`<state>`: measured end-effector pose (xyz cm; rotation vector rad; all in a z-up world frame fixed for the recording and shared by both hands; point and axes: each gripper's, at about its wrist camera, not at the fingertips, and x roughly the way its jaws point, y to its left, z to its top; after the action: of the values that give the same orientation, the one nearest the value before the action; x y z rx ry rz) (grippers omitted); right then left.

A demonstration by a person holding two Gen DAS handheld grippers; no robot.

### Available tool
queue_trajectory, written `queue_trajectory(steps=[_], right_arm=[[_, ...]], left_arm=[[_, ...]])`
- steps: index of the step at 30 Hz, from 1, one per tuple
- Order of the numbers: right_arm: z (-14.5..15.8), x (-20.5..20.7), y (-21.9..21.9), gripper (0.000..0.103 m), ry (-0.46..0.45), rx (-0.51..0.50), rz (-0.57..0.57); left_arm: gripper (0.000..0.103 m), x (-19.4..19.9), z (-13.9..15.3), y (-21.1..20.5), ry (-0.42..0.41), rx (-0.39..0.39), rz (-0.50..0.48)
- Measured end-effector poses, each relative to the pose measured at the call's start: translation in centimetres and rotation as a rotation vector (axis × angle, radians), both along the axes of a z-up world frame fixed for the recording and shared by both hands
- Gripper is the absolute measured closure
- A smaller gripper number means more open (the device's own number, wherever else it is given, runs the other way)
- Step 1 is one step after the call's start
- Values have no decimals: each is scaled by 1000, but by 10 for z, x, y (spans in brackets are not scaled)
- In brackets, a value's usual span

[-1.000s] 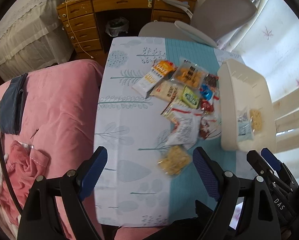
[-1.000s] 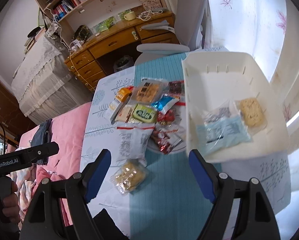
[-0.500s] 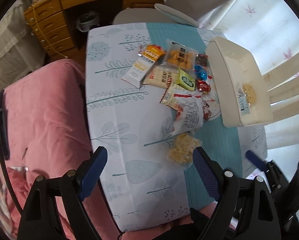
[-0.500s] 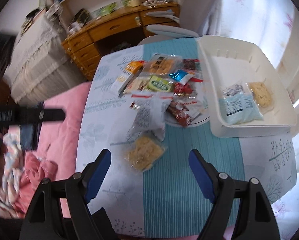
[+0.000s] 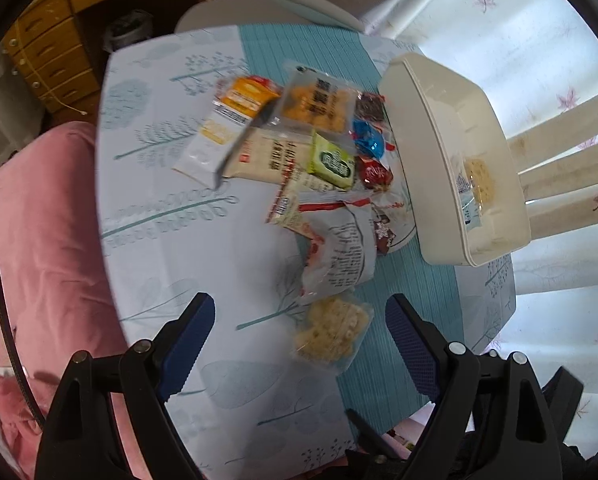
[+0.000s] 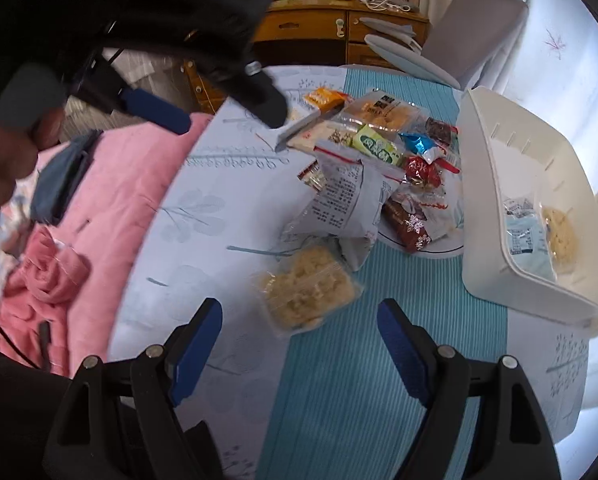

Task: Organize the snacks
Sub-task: 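Move both tools back toward the remaining snacks on the table, then grasp the white-red snack bag with the left tool while the right tool grasps a clear yellow snack bag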

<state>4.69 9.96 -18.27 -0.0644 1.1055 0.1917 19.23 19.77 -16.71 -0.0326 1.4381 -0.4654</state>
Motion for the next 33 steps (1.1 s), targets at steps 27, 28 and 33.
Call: queue_trajectory(steps=[27, 28, 33], right_arm=[[-76, 51, -11, 23, 82, 54, 281], [-76, 53, -11, 23, 88, 58, 280], [-80, 60, -2, 26, 150, 59, 289]], left_arm=[[44, 45, -114, -60, 294, -141, 108], [48, 45, -113, -60, 294, -142, 107], [63, 47, -108, -54, 294, -157, 107]])
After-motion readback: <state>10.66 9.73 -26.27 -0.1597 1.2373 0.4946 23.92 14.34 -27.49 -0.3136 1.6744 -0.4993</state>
